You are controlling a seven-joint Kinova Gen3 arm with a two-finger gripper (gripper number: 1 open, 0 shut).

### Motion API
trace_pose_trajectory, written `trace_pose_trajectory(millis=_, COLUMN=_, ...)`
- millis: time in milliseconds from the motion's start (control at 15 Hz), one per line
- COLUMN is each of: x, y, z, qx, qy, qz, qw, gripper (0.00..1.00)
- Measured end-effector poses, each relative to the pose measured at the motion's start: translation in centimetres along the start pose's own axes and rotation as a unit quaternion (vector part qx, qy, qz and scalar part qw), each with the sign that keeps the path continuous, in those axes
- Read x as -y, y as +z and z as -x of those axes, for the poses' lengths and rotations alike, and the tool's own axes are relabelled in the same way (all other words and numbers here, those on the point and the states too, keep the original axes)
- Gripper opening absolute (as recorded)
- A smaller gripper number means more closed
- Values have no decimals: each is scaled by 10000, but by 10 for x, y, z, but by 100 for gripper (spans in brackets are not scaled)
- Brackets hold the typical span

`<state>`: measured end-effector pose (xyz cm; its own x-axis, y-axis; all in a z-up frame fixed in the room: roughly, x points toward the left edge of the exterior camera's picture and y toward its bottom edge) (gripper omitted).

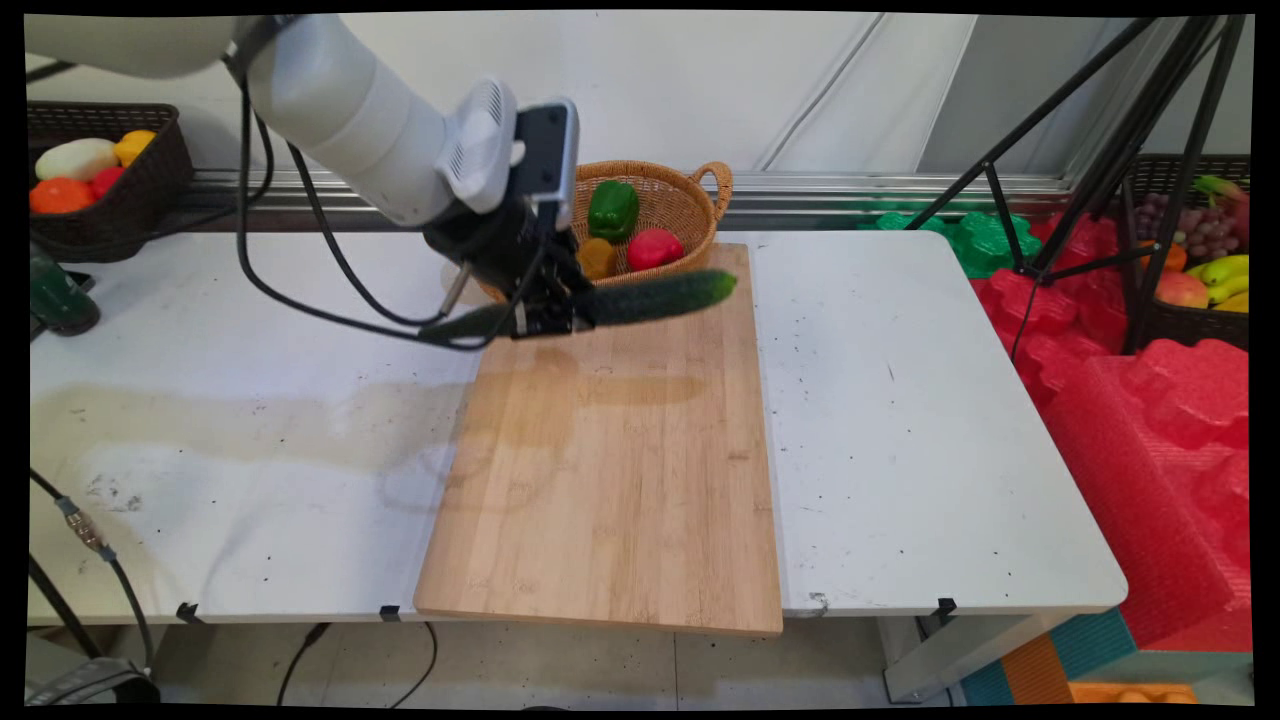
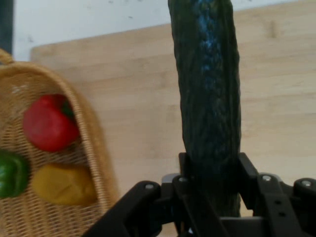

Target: Place the picked object on the cutting board

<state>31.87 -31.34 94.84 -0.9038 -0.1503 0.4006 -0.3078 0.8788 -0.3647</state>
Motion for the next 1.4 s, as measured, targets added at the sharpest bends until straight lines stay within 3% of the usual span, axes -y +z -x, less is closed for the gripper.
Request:
trace_pose_trajectory(millis=333, x=-6, y=30, z=-3, qx=187, qy=59, qz=220, qw=9996, gripper=0)
trace_pose_trajectory(millis=1067, x=17, y=116, z=-11, qx=498, qy=525, qz=544, qw=9959, gripper=0)
trace_pose_trajectory(millis=1400, x=20, y=141, z=-12, qx=584, qy=726, qz=703, qw=9932, gripper=0)
